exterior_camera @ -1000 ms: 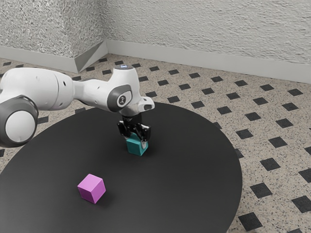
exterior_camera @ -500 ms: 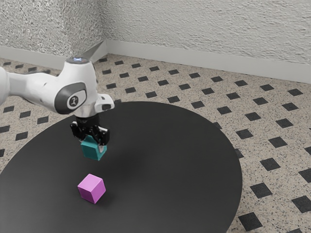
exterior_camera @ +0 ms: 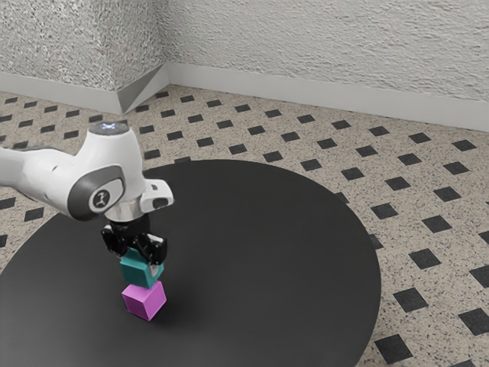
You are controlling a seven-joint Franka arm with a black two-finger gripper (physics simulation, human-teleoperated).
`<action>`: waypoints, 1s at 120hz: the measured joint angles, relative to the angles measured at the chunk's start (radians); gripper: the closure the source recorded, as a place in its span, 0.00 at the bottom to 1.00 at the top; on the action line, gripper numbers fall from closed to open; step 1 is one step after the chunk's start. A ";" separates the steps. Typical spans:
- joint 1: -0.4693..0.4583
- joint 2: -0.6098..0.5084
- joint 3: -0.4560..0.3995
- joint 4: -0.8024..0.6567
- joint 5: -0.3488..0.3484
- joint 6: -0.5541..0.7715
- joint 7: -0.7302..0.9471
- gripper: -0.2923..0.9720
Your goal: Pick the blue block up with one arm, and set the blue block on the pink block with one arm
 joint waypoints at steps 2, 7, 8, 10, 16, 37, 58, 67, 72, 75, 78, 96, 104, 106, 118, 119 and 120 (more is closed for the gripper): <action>0.000 -0.007 0.000 -0.006 -0.001 0.000 0.000 0.46; 0.000 -0.030 0.000 -0.027 -0.003 0.001 0.000 0.46; 0.000 -0.034 0.000 -0.030 -0.003 0.001 0.000 0.46; 0.000 -0.043 0.000 -0.038 -0.004 0.000 0.000 0.46; 0.000 -0.063 0.000 -0.055 -0.005 -0.002 0.000 0.46; 0.000 -0.064 -0.001 -0.069 -0.008 -0.008 0.000 0.44; 0.000 -0.061 -0.006 -0.068 -0.010 -0.007 0.011 0.32; 0.000 -0.059 -0.007 -0.056 -0.010 -0.007 0.015 0.30; 0.000 -0.060 -0.004 -0.041 -0.009 -0.008 0.017 0.28; 0.000 -0.061 -0.002 -0.032 -0.009 -0.009 0.018 0.28; 0.000 -0.061 -0.001 -0.020 -0.009 -0.012 0.019 0.27; 0.001 0.010 0.029 0.289 -0.049 -0.155 0.022 0.25; -0.005 0.047 0.045 0.454 -0.062 -0.250 0.024 0.25; -0.007 0.061 0.055 0.501 -0.064 -0.275 0.026 0.25; 0.001 0.123 0.109 0.729 -0.073 -0.412 0.046 0.24; -0.001 0.127 0.116 0.747 -0.073 -0.423 0.048 0.24; -0.003 0.131 0.122 0.765 -0.074 -0.435 0.050 0.24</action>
